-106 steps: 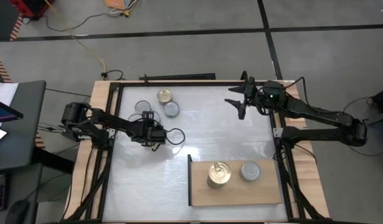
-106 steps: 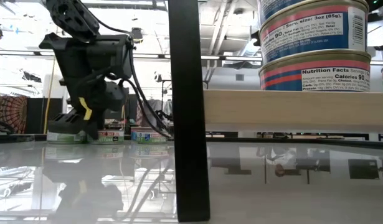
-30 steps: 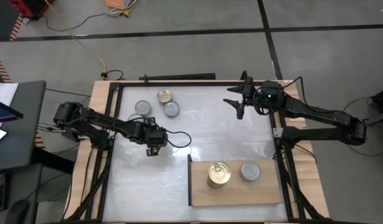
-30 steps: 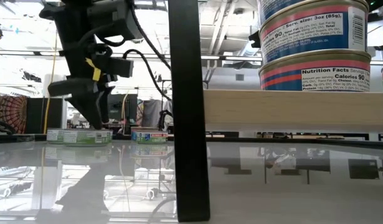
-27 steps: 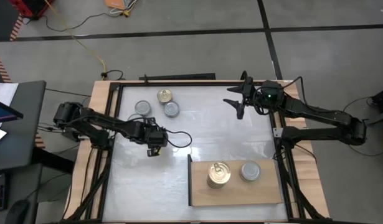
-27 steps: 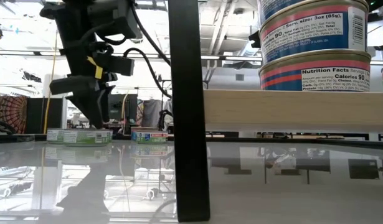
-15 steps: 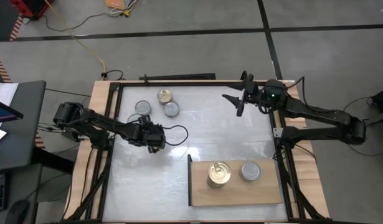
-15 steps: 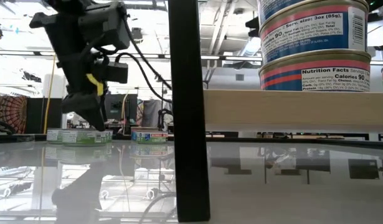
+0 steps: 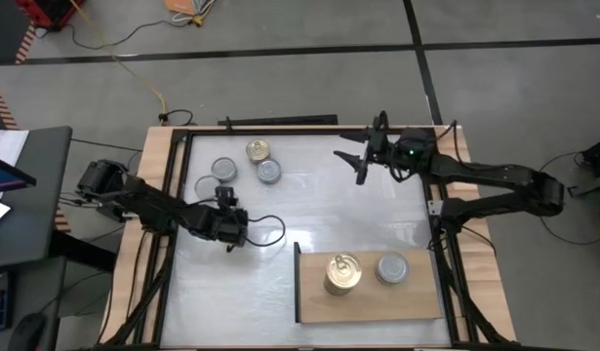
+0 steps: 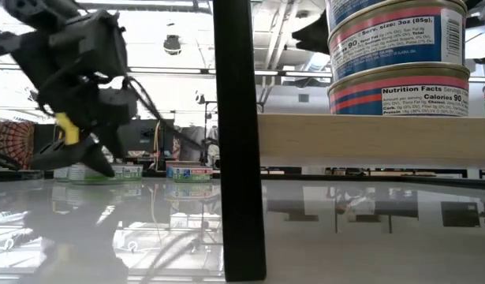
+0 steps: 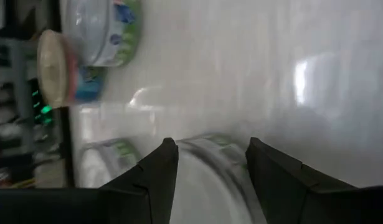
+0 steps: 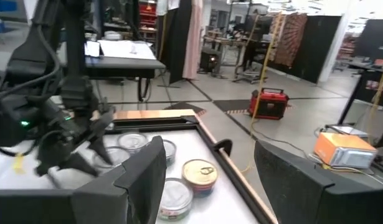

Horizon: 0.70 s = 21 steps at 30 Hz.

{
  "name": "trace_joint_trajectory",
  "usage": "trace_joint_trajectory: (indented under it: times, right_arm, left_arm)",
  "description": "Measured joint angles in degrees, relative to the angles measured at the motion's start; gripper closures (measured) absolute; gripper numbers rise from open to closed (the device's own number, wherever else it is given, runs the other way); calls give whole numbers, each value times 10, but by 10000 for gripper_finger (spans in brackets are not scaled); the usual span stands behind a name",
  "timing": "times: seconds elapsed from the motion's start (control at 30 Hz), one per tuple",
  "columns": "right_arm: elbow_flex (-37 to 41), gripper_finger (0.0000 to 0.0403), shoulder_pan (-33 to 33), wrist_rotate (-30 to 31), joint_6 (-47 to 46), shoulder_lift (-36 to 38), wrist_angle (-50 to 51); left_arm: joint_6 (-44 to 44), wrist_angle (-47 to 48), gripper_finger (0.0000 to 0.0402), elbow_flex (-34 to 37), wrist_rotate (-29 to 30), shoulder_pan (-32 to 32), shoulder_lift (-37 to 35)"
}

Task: Stack canned seafood by type on shelf
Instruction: Stack the green tuna can on top of the green tuna can on the shelf

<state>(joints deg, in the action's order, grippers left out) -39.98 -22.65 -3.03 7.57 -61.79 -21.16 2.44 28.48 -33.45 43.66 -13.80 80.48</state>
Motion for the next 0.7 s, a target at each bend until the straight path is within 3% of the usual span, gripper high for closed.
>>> trace_joint_trajectory:
  times: [0.1, 0.3, 0.53, 0.7]
  right_arm:
    - [0, 131, -12, 1, 0, -10, -18]
    - [0, 131, -26, 1, 0, -13, -35]
    - [0, 131, -25, 1, -29, -14, -32]
    - [0, 131, -22, 1, -35, -26, -27]
  left_arm:
    - [-20, -65, 219, 36, -12, 0, -37]
    - [-19, -97, 219, 75, -15, 0, -118]
    - [-21, -104, 219, 83, -13, 0, -186]
    - [-45, -164, 219, 83, -13, 8, -213]
